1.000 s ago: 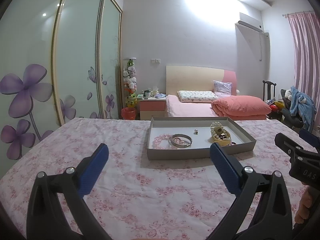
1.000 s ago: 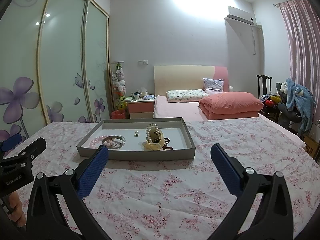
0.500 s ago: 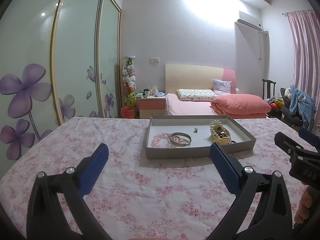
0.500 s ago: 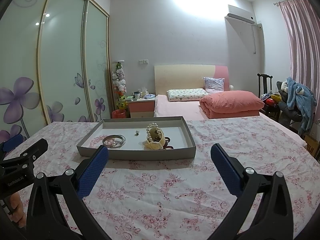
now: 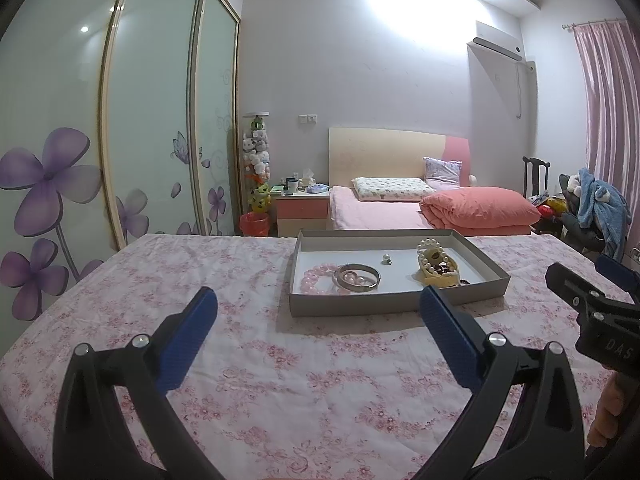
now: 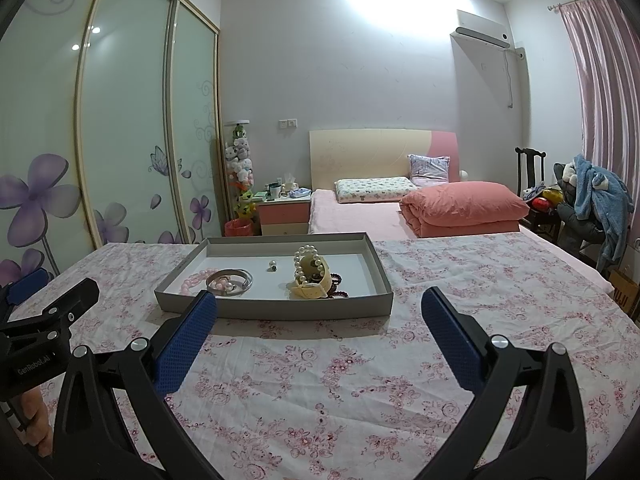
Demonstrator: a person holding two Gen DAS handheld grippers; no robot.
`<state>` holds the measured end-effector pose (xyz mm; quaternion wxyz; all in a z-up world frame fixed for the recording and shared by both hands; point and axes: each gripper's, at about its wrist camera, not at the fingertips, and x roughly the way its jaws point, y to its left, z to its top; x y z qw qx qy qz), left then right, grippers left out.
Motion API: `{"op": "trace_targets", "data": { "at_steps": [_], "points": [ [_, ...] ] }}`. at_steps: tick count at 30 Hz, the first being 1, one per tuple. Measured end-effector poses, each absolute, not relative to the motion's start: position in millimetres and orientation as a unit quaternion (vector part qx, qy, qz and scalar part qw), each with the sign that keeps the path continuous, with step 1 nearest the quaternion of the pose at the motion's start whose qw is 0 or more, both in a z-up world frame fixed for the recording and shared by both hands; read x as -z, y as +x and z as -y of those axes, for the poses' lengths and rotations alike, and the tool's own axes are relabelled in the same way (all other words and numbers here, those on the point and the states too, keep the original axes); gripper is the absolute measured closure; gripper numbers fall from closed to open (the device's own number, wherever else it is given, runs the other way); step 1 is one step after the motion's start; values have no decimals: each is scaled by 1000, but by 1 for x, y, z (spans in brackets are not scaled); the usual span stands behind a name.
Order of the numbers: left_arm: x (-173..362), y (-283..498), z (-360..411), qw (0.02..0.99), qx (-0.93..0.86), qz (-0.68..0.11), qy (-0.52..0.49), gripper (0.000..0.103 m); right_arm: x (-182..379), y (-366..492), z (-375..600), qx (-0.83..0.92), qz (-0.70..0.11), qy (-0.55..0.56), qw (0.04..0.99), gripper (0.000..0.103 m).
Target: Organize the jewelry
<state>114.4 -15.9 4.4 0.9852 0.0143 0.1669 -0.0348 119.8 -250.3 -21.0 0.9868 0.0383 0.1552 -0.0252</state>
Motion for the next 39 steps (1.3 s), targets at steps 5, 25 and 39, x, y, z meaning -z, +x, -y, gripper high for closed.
{"op": "trace_targets", "data": {
  "at_steps": [5,25,39],
  "points": [
    [-3,114,17,985,36,-167,14,4,21,120,250,25,-155,38,987,2],
    [-3,114,19,985,36,-168,15,4,20,120,249,25,-155,39,987,2],
    [-1,113,22,985,37,-170,15,4,20,120,250,25,-155,39,987,2]
  ]
}}
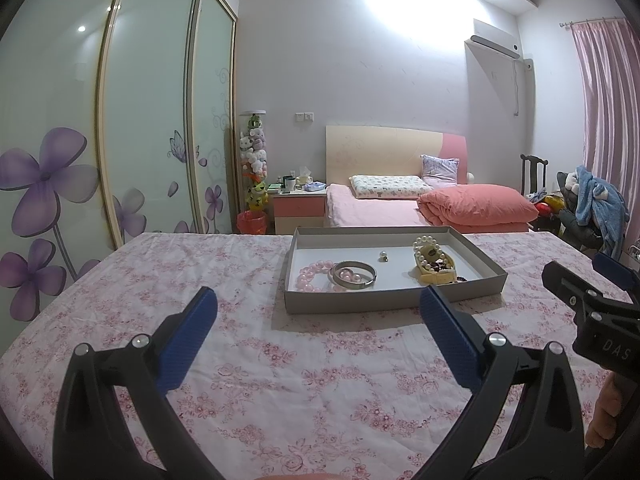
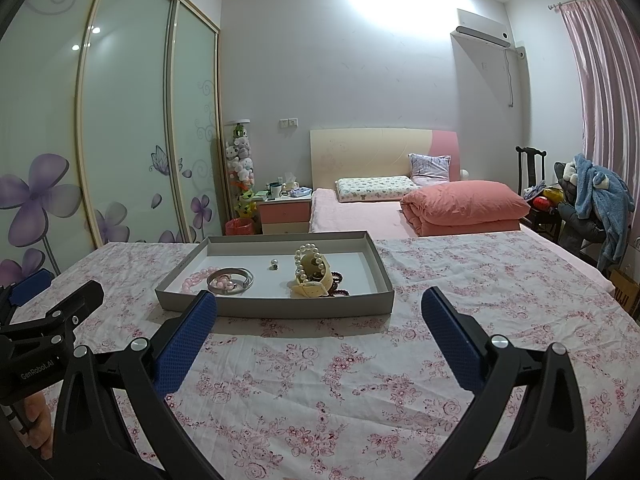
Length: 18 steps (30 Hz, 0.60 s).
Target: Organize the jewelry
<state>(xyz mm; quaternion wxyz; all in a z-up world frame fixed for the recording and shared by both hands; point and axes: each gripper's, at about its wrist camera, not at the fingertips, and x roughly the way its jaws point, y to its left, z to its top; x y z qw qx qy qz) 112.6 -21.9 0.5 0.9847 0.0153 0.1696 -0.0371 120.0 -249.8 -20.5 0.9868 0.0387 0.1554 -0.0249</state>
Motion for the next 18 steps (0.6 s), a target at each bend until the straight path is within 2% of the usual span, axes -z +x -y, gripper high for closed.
{"op": "trace_targets", "data": {
  "at_steps": [18],
  "points": [
    [0,112,24,985,38,-170,16,4,21,120,250,25,-155,39,987,2]
  ]
}}
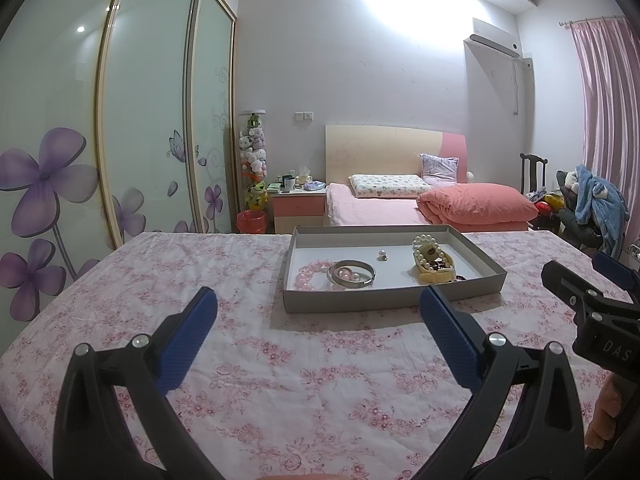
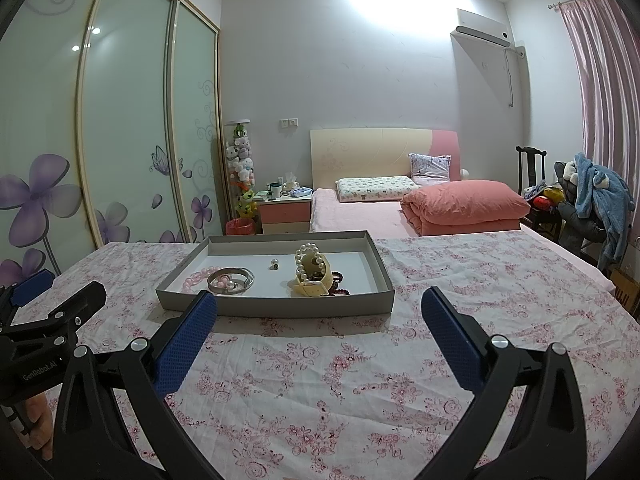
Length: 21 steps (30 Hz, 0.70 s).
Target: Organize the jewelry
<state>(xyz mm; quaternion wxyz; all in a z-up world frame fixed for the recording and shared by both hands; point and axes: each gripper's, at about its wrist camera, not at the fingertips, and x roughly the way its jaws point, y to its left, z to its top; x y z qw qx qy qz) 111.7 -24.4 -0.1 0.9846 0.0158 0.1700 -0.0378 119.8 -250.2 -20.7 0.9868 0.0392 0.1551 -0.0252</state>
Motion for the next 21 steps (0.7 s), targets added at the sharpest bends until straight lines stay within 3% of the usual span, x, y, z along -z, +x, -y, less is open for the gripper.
{"op": "trace_targets", "data": {
  "at_steps": [21],
  "points": [
    [1,112,24,985,35,-170,14,4,21,120,250,25,-155,40,987,2]
  ]
}}
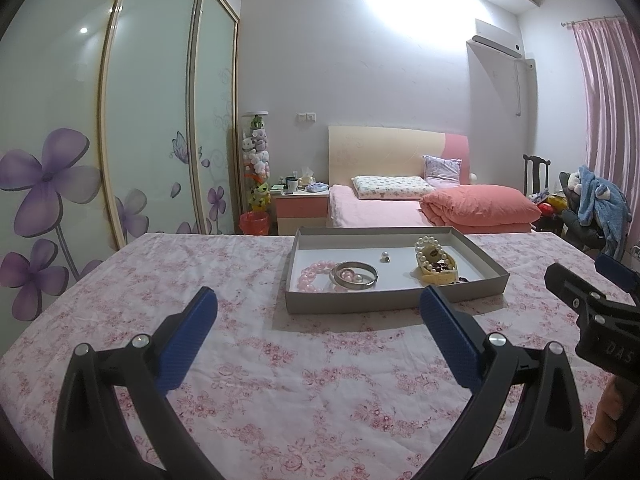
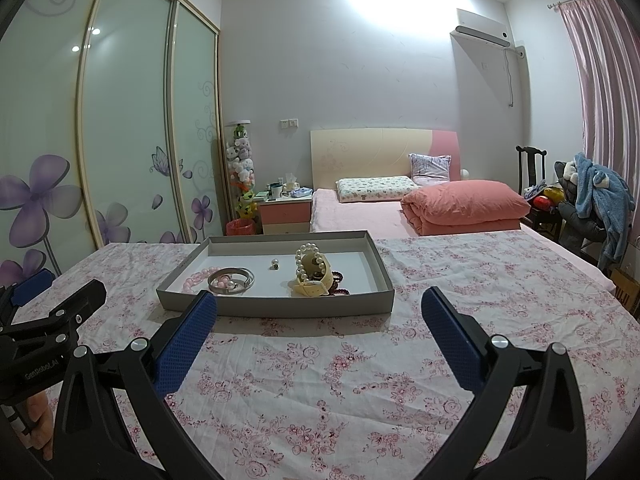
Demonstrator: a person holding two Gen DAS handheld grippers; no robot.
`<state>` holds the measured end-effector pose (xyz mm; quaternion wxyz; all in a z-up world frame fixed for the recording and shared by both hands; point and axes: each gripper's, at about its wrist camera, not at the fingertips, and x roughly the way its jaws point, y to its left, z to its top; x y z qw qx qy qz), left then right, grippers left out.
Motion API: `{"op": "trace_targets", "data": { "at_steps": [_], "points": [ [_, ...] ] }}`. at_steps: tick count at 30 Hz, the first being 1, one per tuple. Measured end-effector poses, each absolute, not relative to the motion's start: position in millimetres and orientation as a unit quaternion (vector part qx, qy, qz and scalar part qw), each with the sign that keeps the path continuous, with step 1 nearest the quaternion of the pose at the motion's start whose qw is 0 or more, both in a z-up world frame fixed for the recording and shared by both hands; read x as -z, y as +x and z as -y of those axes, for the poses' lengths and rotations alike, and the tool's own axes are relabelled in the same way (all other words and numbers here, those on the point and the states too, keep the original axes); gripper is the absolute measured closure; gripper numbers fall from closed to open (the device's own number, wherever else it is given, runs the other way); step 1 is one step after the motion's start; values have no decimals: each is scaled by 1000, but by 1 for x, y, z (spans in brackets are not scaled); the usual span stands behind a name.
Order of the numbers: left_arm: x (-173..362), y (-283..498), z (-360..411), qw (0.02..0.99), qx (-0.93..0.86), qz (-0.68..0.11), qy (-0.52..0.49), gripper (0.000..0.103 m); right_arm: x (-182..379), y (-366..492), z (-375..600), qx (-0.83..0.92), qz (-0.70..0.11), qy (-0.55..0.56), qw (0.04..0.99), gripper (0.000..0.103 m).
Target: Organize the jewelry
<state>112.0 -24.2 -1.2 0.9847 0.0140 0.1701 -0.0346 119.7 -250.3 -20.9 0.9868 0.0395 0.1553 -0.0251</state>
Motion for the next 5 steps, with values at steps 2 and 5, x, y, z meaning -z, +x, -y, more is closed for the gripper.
{"op": "trace_targets", "data": {
  "at_steps": [2,5],
  "points": [
    [2,112,23,985,35,-171,11,4,21,120,250,25,-155,39,987,2],
    [1,113,21,984,36,-173,9,4,21,120,250,25,-155,40,987,2]
  ]
}}
